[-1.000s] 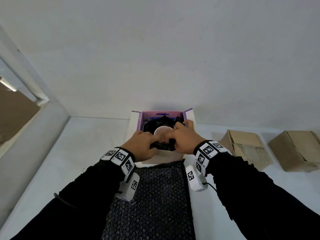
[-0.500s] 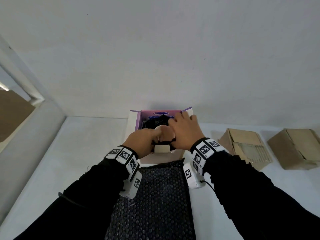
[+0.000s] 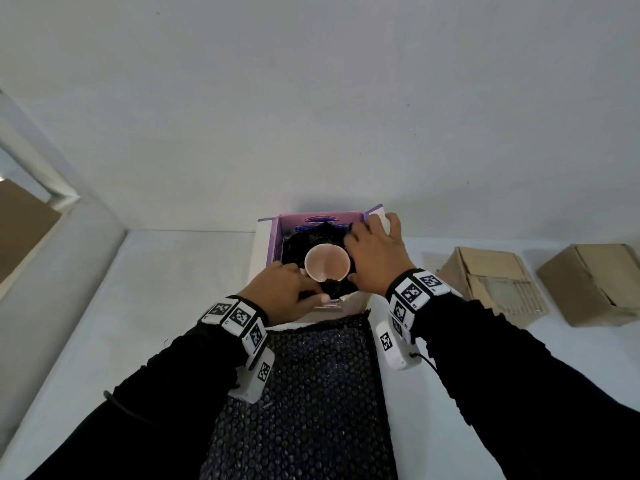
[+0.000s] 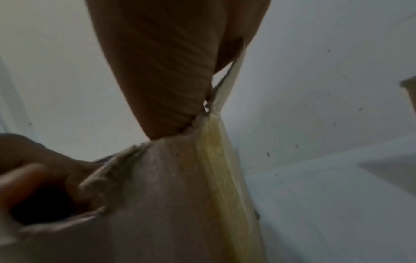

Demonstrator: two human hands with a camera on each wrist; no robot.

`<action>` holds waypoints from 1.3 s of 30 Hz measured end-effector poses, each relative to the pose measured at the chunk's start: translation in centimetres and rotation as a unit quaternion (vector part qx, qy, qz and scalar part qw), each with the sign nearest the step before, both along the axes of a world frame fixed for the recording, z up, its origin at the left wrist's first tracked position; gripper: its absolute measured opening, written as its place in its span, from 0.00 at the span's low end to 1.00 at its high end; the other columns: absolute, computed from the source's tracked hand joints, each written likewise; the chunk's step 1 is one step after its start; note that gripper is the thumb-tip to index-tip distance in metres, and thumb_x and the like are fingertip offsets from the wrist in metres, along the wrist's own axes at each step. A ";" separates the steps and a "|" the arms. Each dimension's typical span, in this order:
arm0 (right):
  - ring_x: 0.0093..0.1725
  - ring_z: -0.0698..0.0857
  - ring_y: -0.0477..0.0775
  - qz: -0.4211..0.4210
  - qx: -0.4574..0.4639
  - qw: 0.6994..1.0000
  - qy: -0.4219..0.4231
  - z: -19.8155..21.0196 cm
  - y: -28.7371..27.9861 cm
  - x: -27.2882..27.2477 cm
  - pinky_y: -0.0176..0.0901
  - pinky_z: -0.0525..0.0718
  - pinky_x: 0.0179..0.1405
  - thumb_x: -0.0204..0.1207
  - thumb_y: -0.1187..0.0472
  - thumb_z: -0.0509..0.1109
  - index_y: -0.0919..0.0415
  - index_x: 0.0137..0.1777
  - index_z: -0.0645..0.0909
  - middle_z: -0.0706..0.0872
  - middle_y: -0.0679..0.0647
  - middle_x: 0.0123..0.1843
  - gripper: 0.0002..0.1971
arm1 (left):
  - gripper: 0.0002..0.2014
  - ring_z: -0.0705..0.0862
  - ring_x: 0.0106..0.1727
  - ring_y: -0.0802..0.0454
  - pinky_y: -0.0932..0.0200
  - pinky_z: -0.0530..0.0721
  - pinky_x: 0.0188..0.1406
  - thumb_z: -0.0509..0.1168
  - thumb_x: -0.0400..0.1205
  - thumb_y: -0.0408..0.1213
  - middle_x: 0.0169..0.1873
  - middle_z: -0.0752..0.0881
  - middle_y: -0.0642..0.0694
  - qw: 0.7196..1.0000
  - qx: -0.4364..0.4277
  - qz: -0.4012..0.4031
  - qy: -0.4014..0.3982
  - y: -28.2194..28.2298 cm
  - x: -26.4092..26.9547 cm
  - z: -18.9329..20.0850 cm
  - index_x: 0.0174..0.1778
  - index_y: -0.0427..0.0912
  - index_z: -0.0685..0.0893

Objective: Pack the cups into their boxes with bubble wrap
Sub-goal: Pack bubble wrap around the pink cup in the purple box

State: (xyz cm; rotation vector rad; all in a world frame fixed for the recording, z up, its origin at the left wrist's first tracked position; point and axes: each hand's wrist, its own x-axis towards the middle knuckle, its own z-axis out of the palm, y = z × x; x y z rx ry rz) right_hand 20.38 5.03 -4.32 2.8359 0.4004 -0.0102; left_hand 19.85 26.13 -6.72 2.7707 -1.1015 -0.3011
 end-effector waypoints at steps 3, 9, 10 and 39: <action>0.75 0.64 0.62 0.012 0.001 1.000 0.006 0.3 -0.1 0.4 0.72 0.40 0.74 0.61 0.47 0.72 0.54 0.60 0.79 0.80 0.50 0.62 0.26 | 0.39 0.77 0.50 0.56 0.56 0.69 0.55 0.43 0.66 0.81 0.42 0.84 0.55 1.000 0.002 0.021 0.018 -0.1 -0.3 0.2 0.57 0.61 0.84; 0.84 0.47 0.65 0.020 -0.023 0.997 0.067 -0.5 -0.4 0.8 0.76 0.20 0.69 0.74 0.45 0.62 0.50 0.54 0.87 0.82 0.53 0.67 0.17 | 0.38 0.80 0.55 0.52 0.52 0.68 0.55 0.32 0.76 0.71 0.54 0.87 0.55 0.998 0.039 0.019 -0.050 -0.8 -1.1 -0.9 0.64 0.61 0.81; 0.83 0.47 0.65 0.020 -0.029 0.997 0.067 -0.7 -0.4 0.9 0.75 0.18 0.68 0.74 0.45 0.63 0.50 0.55 0.87 0.76 0.55 0.73 0.17 | 0.37 0.80 0.53 0.51 0.51 0.69 0.54 0.31 0.79 0.67 0.52 0.88 0.55 0.998 0.018 0.018 -0.057 -0.7 -1.4 -0.8 0.62 0.60 0.83; 0.48 0.85 0.57 0.153 0.064 0.986 -0.023 -3.2 -1.9 -2.7 0.65 0.59 0.72 0.72 0.28 0.49 0.59 0.51 0.83 0.86 0.53 0.44 0.36 | 0.13 0.85 0.42 0.47 0.53 0.82 0.31 0.77 0.67 0.39 0.45 0.86 0.50 0.987 0.013 -0.013 -0.159 -1.4 -2.6 -2.6 0.47 0.47 0.88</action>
